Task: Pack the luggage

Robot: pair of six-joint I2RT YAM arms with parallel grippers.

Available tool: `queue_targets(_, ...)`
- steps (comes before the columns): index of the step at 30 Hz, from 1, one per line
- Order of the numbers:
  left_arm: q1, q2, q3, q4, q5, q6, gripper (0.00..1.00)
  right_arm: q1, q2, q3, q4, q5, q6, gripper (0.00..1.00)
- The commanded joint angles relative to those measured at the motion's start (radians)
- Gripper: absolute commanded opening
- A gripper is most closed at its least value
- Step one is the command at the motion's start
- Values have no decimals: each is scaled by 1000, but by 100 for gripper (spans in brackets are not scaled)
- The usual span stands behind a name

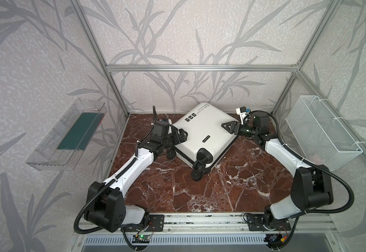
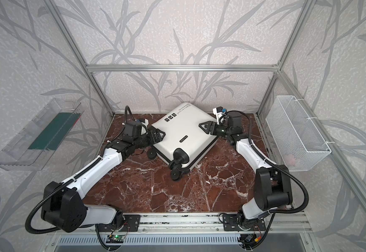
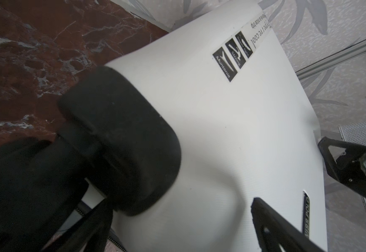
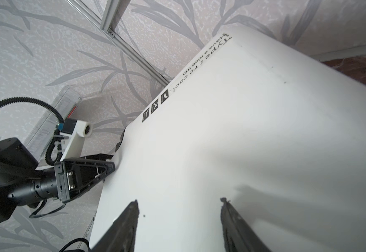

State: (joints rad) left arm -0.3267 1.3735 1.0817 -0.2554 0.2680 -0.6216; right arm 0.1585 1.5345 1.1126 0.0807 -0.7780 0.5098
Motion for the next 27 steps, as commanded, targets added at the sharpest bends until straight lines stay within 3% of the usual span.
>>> queue_targets(1,25,-12,71,13,36,55,99,-18,-27,-2,-123,45,7,64)
queue_targets(7,44,-86,51,-35,45,75,99,-116,-55,88,-142,203,58,66)
queue_targets(14,45,-199,-56,-72,51,69,99,-175,140,284,-208,290,119,63)
queue_targets(21,44,-262,-157,-46,78,25,99,-169,420,499,-263,222,161,38)
queue_targets(27,44,-240,-197,-6,105,2,99,-154,525,558,-221,77,134,30)
